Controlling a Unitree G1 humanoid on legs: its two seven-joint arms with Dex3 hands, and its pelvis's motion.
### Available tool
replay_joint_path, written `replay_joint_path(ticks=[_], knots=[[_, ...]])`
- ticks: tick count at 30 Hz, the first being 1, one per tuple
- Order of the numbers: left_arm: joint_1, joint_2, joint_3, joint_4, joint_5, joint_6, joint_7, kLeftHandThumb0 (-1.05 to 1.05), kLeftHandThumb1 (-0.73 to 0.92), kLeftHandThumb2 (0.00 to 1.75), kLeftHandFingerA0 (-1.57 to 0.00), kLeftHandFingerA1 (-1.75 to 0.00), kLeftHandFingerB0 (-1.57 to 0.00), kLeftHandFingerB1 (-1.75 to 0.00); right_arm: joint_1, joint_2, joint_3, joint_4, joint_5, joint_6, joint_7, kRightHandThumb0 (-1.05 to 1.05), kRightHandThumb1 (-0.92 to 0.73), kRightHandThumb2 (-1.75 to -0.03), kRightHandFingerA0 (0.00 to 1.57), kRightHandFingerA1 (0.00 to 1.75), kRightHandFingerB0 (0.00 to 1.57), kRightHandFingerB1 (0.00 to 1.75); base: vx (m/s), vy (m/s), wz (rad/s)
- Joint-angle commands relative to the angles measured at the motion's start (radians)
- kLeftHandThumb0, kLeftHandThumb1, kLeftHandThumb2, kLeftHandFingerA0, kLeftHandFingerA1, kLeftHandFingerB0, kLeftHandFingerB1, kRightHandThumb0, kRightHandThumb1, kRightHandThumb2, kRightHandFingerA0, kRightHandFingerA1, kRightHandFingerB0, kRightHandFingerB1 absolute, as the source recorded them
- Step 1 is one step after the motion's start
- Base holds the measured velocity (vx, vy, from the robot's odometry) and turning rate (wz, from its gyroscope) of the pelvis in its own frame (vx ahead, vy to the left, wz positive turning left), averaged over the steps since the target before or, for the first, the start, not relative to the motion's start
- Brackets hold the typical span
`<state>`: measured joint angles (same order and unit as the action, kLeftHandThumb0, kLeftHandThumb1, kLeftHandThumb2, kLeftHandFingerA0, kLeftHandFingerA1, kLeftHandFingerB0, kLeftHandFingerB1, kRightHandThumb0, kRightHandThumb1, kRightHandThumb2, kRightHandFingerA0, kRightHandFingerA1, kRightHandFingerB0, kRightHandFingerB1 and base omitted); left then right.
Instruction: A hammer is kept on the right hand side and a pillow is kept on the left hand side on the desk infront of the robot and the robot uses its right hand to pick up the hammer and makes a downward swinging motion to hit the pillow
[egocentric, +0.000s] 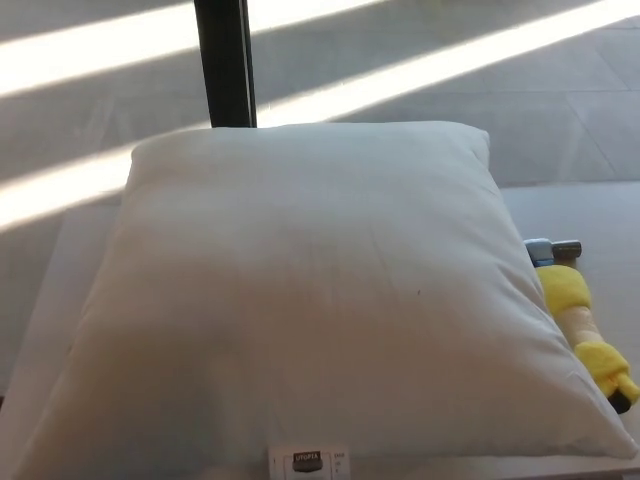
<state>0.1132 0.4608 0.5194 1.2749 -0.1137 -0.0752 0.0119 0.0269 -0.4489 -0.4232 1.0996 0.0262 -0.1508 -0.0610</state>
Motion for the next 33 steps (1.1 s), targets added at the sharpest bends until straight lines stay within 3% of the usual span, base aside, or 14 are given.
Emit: replay_joint_path(ticks=[1, 7, 8, 9, 11, 12, 17, 21, 24, 25, 26, 27, 28, 33], knots=[[0.003, 0.015, 0.022, 0.018, -0.041, -0.030, 0.009, -0.60, 0.60, 0.58, -0.89, -0.65, -0.82, -0.56, -0.008, -0.019, -0.019, 0.031, 0.033, -0.064, -0.035, -0.43, -0.55, -0.57, 0.93, 0.60, 0.61, 0.42, 0.00, 0.000, 0.00], [0.002, 0.017, 0.002, 0.030, -0.027, -0.026, 0.024, -0.62, 0.61, 0.59, -0.94, -0.65, -0.83, -0.55, -0.030, -0.036, -0.117, 0.005, 0.135, 0.010, -0.059, -0.51, -0.56, -0.57, 0.66, 0.77, 0.48, 0.39, 0.00, 0.000, 0.00], [0.002, 0.019, 0.010, 0.029, -0.038, -0.024, 0.017, -0.62, 0.60, 0.59, -0.91, -0.64, -0.83, -0.58, -0.043, -0.037, -0.157, -0.002, 0.171, 0.045, -0.056, -0.56, -0.45, -0.83, 0.59, 0.78, 0.37, 0.51, 0.00, 0.000, 0.00], [0.003, 0.018, 0.027, 0.026, -0.056, -0.025, 0.001, -0.60, 0.59, 0.58, -0.87, -0.64, -0.80, -0.60, -0.055, -0.036, -0.205, -0.015, 0.219, 0.089, -0.040, -0.60, -0.42, -0.82, 0.27, 0.64, 0.25, 0.48, 0.00, 0.000, 0.00], [0.003, 0.018, 0.034, 0.025, -0.061, -0.025, -0.005, -0.60, 0.59, 0.58, -0.87, -0.64, -0.80, -0.60, -0.058, -0.033, -0.232, -0.026, 0.231, 0.111, -0.030, -0.60, -0.42, -0.82, 0.27, 0.64, 0.25, 0.48, 0.00, 0.000, 0.00], [0.001, 0.020, 0.040, 0.022, -0.068, -0.015, 0.002, -0.59, 0.59, 0.58, -0.88, -0.63, -0.79, -0.57, -0.062, -0.041, -0.264, -0.049, 0.257, 0.140, -0.020, -0.56, -0.64, -0.60, 0.11, 0.42, 0.17, 0.33, 0.00, 0.000, 0.00], [-0.002, 0.015, 0.062, 0.030, -0.087, -0.010, -0.012, -0.60, 0.58, 0.58, -0.87, -0.61, -0.76, -0.54, -0.140, -0.096, -0.284, -0.104, 0.233, 0.234, -0.097, -0.95, -0.62, -0.94, 0.00, 0.15, 0.00, 0.00, 0.00, 0.000, 0.00], [-0.007, 0.015, 0.061, 0.023, -0.078, -0.003, 0.000, -0.59, 0.58, 0.58, -0.84, -0.59, -0.76, -0.53, -0.197, -0.133, -0.264, -0.254, 0.213, 0.325, -0.108, -1.05, -0.71, -1.05, 0.00, 0.09, 0.00, 0.12, 0.00, 0.000, 0.00], [-0.007, 0.017, 0.060, 0.022, -0.078, -0.004, 0.000, -0.58, 0.58, 0.58, -0.85, -0.59, -0.76, -0.54, -0.195, -0.115, -0.272, -0.373, 0.230, 0.349, -0.105, -1.05, -0.73, -1.04, 0.00, 0.08, 0.00, 0.08, 0.00, 0.000, 0.00], [-0.006, 0.016, 0.057, 0.020, -0.077, -0.008, -0.004, -0.59, 0.59, 0.58, -0.83, -0.58, -0.75, -0.53, -0.206, -0.115, -0.270, -0.413, 0.229, 0.337, -0.102, -0.83, -0.80, -0.66, 0.00, 0.02, 0.00, 0.16, 0.00, 0.000, 0.00], [-0.005, 0.016, 0.056, 0.018, -0.077, -0.011, -0.002, -0.59, 0.59, 0.58, -0.85, -0.60, -0.77, -0.55, -0.221, -0.113, -0.266, -0.457, 0.229, 0.343, -0.108, -0.81, -0.60, -1.02, 0.00, 0.20, 0.00, 0.26, 0.00, 0.000, 0.00], [-0.002, 0.015, 0.052, 0.018, -0.073, -0.020, -0.001, -0.60, 0.59, 0.58, -0.84, -0.60, -0.74, -0.54, -0.251, -0.108, -0.253, -0.562, 0.221, 0.366, -0.131, -0.84, -0.77, -0.63, 0.00, 0.28, 0.02, 0.30, 0.00, 0.000, 0.00], [-0.002, 0.015, 0.052, 0.020, -0.074, -0.022, -0.003, -0.60, 0.59, 0.58, -0.84, -0.60, -0.74, -0.54, -0.266, -0.106, -0.248, -0.599, 0.219, 0.378, -0.139, -0.80, -0.57, -0.99, 0.00, 0.20, 0.05, 0.32, 0.00, 0.000, 0.00], [-0.005, 0.016, 0.053, 0.016, -0.079, -0.012, -0.009, -0.59, 0.58, 0.58, -0.83, -0.60, -0.80, -0.58, -0.328, -0.089, -0.149, -0.815, 0.176, 0.328, -0.081, -0.83, -0.57, -0.96, 0.03, 0.32, 0.12, 0.24, 0.00, 0.000, 0.00]])
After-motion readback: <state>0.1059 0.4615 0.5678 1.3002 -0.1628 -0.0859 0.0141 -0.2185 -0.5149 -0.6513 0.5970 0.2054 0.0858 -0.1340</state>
